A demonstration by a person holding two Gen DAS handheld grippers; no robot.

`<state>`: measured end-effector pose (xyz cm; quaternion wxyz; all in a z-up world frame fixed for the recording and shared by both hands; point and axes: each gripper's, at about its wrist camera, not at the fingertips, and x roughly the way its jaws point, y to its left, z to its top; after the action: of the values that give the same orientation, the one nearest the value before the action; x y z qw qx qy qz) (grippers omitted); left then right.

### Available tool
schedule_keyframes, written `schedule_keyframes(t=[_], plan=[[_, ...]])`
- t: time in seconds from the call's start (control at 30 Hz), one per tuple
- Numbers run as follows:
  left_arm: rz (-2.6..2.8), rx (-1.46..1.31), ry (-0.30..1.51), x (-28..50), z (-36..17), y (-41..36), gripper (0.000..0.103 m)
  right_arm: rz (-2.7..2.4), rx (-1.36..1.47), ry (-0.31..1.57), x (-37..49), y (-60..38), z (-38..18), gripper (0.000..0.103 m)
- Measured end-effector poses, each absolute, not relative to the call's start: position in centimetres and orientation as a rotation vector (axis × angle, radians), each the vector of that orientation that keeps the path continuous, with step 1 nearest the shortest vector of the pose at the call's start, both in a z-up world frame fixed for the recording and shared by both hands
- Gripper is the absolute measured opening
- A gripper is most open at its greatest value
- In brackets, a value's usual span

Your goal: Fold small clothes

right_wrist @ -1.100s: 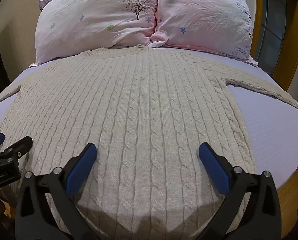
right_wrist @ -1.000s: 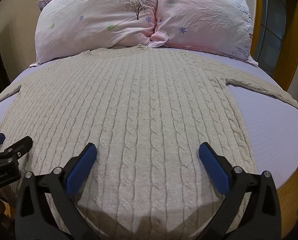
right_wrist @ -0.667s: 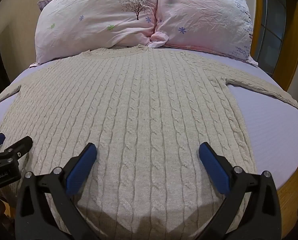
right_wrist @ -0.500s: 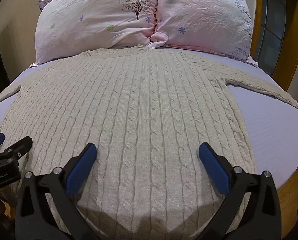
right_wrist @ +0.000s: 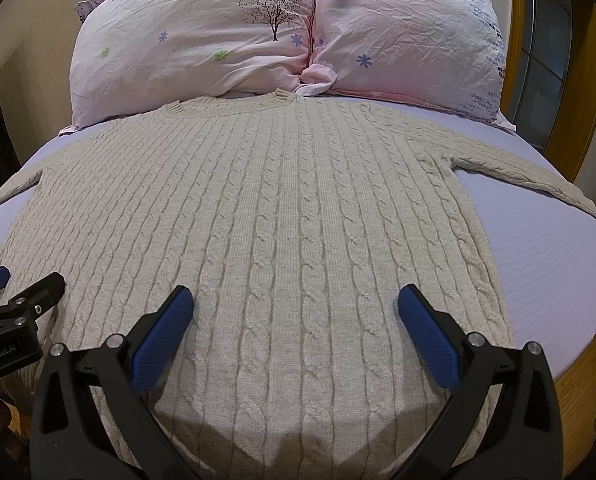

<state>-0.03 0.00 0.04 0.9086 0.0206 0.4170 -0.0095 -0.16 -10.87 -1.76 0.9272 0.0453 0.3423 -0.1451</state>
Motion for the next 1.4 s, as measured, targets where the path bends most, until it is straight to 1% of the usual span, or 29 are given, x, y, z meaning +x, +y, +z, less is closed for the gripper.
schedule_keyframes(t=[1.4], plan=[[-0.018, 0.045, 0.838, -0.31, 0.55, -0.06, 0.102, -0.297, 0.093, 0.7, -0.24, -10.92, -1.69, 0.101]])
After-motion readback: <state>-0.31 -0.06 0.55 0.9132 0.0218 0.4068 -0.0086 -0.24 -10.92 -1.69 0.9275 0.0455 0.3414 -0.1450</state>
